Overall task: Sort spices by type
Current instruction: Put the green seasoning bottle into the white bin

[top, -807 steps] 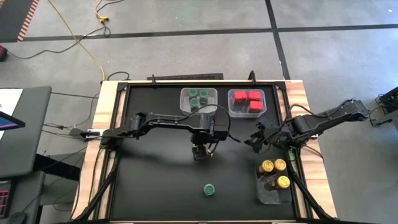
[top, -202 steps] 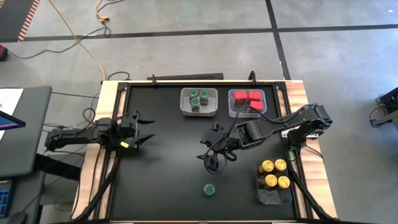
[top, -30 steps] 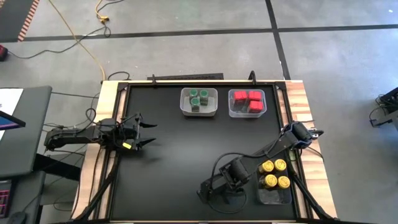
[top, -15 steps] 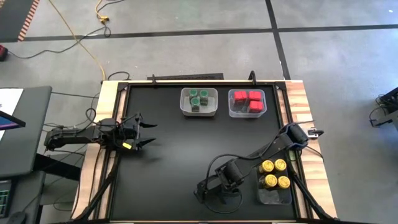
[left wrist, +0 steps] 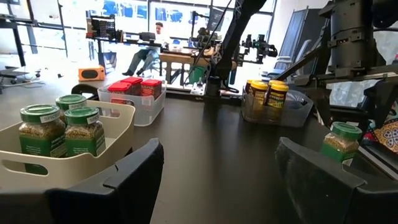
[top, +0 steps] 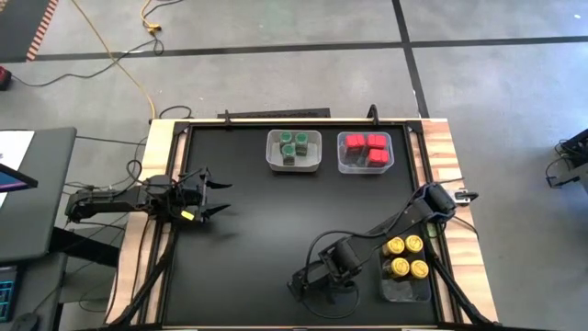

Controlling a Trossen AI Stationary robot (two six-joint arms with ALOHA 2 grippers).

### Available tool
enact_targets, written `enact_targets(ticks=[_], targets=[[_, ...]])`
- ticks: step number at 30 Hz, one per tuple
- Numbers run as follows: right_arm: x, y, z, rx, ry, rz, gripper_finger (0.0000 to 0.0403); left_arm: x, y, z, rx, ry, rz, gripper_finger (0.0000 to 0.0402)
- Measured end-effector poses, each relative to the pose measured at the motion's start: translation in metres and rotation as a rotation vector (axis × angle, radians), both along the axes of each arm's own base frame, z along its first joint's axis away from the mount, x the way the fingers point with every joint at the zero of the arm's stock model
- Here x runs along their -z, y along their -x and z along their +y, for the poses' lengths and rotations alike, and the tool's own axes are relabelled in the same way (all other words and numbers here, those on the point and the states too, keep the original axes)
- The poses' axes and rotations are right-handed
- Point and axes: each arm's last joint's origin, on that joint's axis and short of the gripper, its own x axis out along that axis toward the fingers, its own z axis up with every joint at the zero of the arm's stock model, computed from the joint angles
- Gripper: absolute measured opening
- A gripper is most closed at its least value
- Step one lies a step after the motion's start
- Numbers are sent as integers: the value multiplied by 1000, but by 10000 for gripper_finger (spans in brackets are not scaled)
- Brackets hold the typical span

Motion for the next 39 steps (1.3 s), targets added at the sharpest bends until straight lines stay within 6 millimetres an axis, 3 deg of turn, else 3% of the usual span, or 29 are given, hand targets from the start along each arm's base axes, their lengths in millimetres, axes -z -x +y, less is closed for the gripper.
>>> enact_targets(ticks=[5,13,23,28,39], targets=[[2,3,0,-19,-10,40,400,0,0,0,-1,0,0,297],[24,-3,5,-61,-12,76,400,0,0,0,-1,2,0,297],[26,-6,3,-60,-12,65,400,0,0,0,0,1,5,297],[36,-8,3,-60,-2,94,398,0,0,0,0,2,5,297],[39,-11,2,-75,2,88,340,0,0,0,0,1,5,297]])
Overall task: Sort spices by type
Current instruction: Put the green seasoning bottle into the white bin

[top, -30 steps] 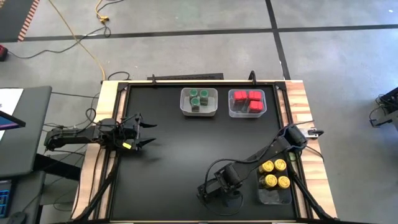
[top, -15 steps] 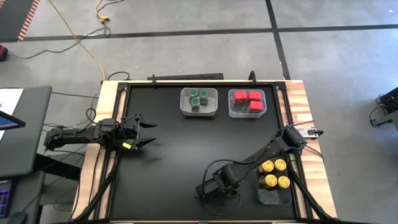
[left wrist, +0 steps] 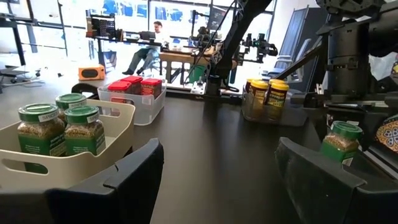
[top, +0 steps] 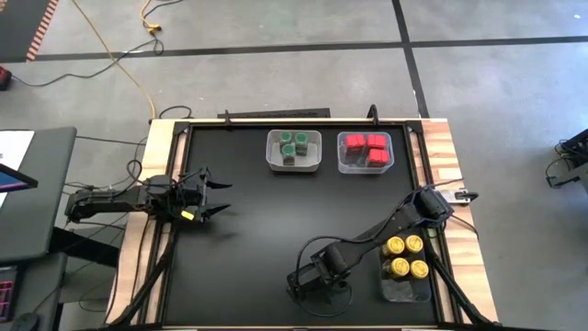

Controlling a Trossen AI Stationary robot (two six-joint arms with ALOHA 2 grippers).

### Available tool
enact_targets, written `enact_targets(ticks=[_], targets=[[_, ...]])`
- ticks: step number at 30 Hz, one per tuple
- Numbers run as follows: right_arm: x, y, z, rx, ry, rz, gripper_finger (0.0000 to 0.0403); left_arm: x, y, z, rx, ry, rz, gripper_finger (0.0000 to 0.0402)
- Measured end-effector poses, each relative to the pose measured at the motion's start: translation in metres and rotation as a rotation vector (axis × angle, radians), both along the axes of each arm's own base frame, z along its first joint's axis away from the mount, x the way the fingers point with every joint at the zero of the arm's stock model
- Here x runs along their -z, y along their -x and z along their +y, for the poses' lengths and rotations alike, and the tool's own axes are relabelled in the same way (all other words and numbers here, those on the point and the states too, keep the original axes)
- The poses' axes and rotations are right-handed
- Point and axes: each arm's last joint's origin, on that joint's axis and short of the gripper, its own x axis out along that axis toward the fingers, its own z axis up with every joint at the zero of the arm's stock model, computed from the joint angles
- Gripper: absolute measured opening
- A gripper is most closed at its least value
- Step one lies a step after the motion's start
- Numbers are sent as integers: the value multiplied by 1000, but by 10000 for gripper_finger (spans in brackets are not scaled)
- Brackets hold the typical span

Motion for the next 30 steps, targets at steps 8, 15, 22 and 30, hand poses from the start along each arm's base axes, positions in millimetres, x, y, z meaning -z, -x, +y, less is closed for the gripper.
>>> enact_targets(ticks=[8,15,22,30], targets=[[0,-1,-2,1,1,1,292,0,0,0,0,0,0,297],[0,-1,-4,-17,8,6,281,0,0,0,0,0,0,297],[0,-3,-7,-13,8,5,280,0,0,0,0,-1,0,297],[0,-5,-10,48,-12,7,280,0,0,0,0,0,0,297]])
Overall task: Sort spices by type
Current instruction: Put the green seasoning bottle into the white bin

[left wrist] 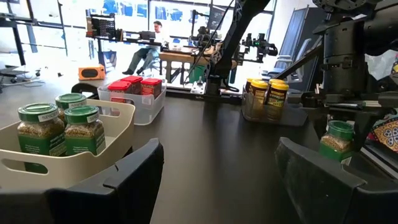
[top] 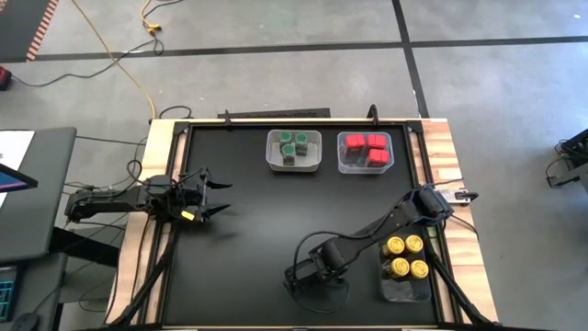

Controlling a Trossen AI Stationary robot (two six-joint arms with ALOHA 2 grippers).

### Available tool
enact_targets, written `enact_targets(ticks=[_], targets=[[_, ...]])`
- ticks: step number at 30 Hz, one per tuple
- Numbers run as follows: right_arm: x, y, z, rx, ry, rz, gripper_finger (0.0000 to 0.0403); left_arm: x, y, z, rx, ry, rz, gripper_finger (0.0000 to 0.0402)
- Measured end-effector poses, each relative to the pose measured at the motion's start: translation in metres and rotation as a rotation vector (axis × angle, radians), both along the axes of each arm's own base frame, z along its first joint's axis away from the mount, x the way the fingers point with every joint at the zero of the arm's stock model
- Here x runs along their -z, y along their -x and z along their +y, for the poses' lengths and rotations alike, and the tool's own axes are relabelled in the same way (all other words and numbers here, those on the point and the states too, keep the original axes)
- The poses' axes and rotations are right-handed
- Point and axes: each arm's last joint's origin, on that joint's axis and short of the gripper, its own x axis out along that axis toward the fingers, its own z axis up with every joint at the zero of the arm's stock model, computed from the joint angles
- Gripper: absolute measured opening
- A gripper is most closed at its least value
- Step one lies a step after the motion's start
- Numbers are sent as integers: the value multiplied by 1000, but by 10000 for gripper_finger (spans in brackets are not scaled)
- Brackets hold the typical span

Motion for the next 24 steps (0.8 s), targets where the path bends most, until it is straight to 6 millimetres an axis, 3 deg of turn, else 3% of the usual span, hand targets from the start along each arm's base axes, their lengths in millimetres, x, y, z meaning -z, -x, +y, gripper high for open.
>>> enact_targets(ticks=[13,24], targets=[[-1,-5,-6,286,6,-33,280,0,0,0,0,0,0,297],[-1,-15,-32,639,-77,9,280,0,0,0,0,0,0,297]])
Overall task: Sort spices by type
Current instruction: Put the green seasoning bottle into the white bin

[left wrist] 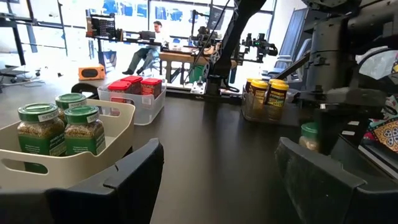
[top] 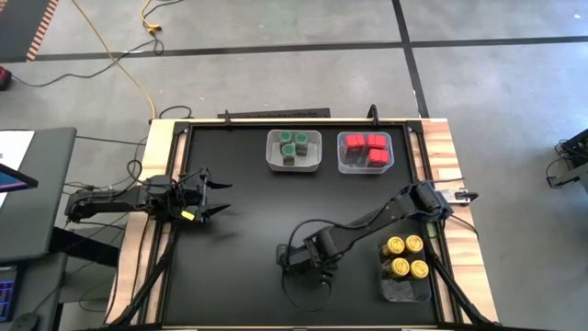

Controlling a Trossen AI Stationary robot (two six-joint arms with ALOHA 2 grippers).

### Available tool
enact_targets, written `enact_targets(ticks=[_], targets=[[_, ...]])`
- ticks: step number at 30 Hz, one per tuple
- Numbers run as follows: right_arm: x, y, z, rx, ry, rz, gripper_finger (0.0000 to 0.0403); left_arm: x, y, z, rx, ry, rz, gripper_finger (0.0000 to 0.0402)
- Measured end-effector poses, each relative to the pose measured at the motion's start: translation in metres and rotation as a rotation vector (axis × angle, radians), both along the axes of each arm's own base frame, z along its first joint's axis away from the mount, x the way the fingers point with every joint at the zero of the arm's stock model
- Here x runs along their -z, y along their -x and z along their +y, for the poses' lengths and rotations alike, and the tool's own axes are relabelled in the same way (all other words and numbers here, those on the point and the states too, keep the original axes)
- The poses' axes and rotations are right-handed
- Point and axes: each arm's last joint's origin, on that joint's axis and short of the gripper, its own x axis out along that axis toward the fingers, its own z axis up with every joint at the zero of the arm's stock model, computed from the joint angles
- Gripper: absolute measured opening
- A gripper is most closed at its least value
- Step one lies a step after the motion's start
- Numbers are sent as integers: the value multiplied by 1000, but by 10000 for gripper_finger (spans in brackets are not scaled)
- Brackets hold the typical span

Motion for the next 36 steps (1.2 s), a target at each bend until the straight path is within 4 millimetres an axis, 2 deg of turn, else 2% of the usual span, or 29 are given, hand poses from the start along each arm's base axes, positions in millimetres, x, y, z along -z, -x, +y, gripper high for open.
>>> enact_targets(ticks=[11,16,22,28,36], targets=[[1,-11,-39,465,-124,41,280,0,0,0,0,-1,-1,297],[2,-10,-56,668,-114,62,280,0,0,0,0,-1,0,297],[-8,-7,-75,892,-116,121,280,0,0,0,0,-1,-1,297],[-26,-4,-83,975,-109,151,280,0,0,0,0,-1,-1,297],[-27,1,-92,1202,-117,191,280,0,0,0,0,0,-1,297]])
